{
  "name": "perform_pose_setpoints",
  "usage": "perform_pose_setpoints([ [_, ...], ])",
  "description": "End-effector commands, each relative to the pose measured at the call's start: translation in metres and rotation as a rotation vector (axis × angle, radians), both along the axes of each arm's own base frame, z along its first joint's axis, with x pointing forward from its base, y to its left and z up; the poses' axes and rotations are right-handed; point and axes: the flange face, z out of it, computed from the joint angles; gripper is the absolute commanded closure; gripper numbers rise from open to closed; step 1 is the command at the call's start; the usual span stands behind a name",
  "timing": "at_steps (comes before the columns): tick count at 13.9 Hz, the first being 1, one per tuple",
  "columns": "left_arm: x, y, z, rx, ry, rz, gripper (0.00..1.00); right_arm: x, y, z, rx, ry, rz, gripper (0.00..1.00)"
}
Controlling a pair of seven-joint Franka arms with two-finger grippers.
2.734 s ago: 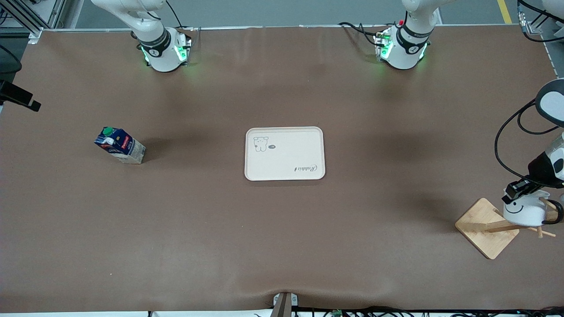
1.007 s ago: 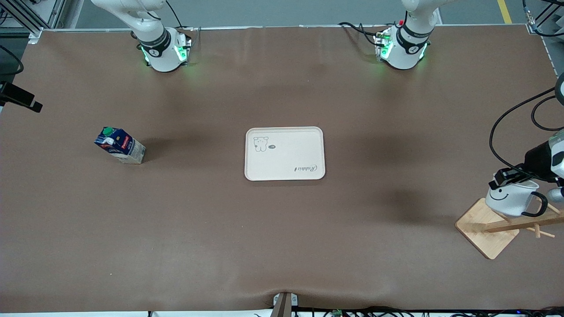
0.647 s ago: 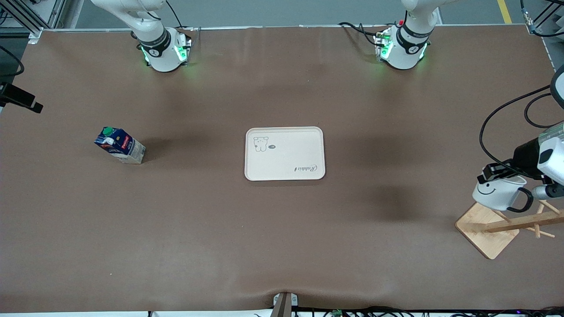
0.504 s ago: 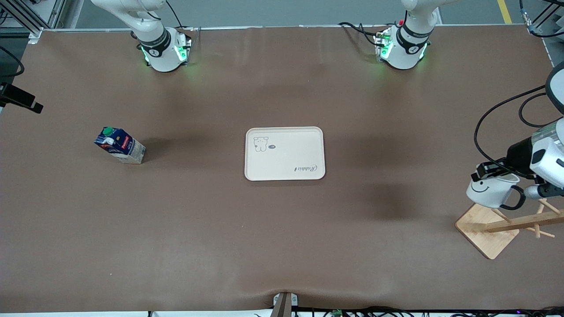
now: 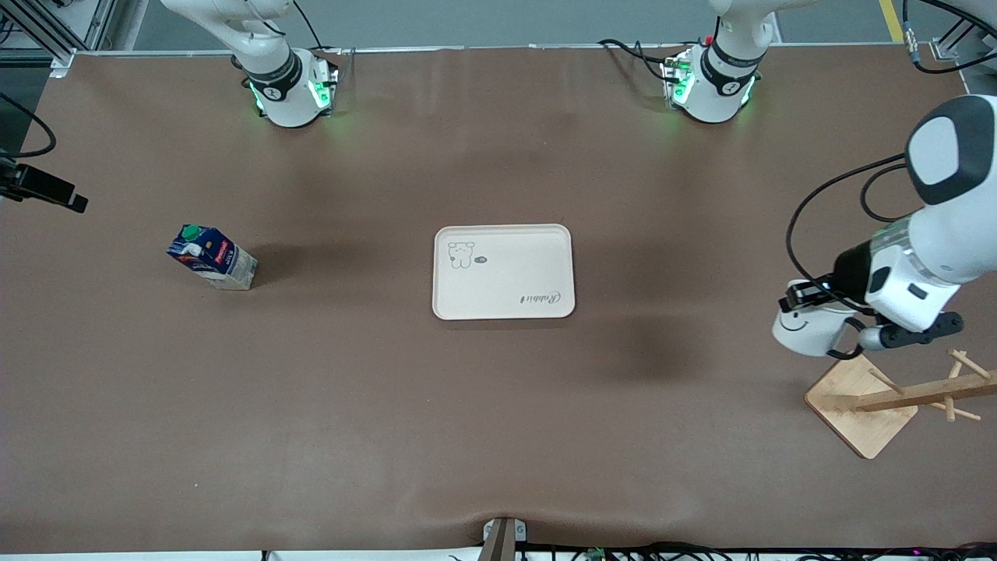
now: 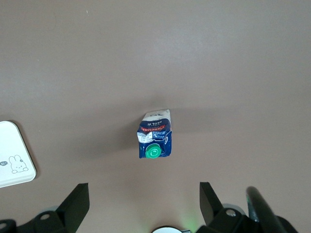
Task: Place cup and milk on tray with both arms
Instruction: 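Carry the white mug over the white tray with the left gripper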
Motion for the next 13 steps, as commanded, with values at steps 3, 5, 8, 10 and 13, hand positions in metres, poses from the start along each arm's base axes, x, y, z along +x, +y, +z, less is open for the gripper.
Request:
perform_pose_setpoints([
  [3,-0.014,-0.093,-0.017,0.013,0.096,0.137,1.0,0.001,-0.002,0.007,0.01,-0.013,-0.002,0.0],
  [5,-0.016,-0.113,-0.033,0.002,0.139,0.181,1.0,0.002,-0.003,0.005,0.01,-0.01,-0.003,0.0],
  [8,-0.01,-0.134,-0.054,-0.102,0.232,0.241,1.0,0.003,-0.003,0.002,0.006,-0.004,-0.002,0.0],
  [10,-0.01,-0.144,-0.069,-0.158,0.29,0.256,1.0,0.003,-0.002,0.002,0.004,-0.003,0.0,0.0],
  [13,-0.019,-0.18,-0.082,-0.179,0.336,0.292,1.0,0.015,-0.007,-0.01,0.007,-0.015,-0.015,0.0],
])
